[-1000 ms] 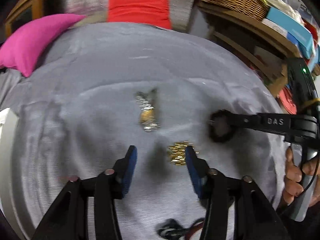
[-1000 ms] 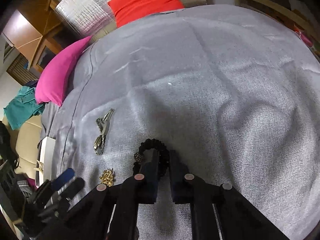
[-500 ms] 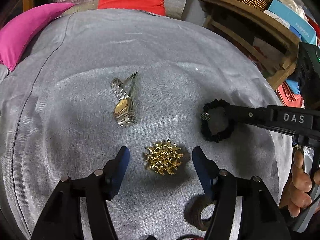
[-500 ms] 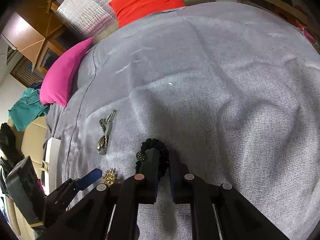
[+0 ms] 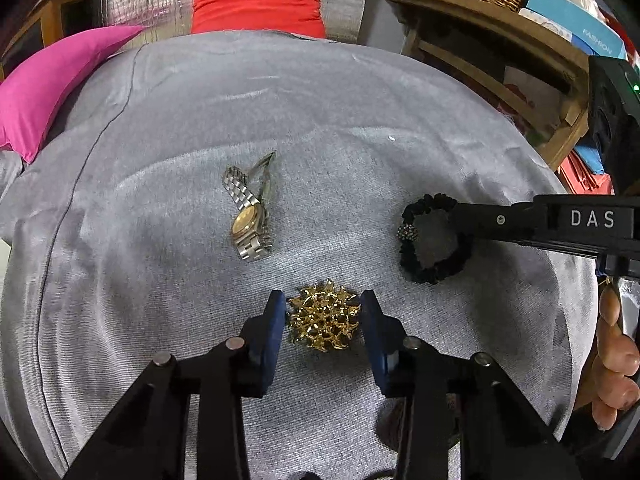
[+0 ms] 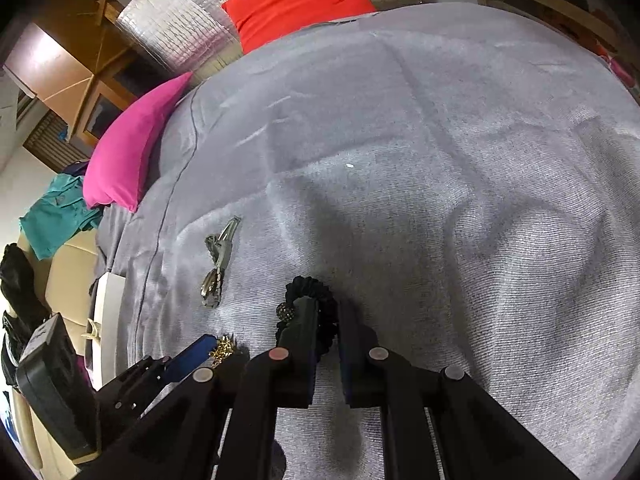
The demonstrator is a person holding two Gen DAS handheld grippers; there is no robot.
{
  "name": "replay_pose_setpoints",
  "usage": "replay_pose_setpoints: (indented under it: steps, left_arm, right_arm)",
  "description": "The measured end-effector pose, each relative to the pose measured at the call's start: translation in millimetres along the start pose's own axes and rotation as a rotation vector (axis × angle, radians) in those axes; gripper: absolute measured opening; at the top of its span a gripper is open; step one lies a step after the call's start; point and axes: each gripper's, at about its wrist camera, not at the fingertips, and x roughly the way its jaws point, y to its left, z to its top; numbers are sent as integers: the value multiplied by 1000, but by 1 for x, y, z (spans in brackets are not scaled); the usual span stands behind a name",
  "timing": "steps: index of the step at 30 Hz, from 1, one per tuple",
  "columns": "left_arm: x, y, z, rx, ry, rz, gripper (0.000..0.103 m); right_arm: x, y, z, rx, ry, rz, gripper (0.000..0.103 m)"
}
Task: Organize jewelry
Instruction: 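Carry the brooch and scrunchie together toward the white tray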
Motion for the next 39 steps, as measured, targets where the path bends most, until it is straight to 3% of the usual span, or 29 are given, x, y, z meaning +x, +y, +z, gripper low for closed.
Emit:
replay_pose_setpoints:
  steps: [39]
  left_arm:
    - [-63, 71, -14, -119, -110, 236, 39]
  right_arm:
    - [1, 45, -8, -65, -46, 43, 10]
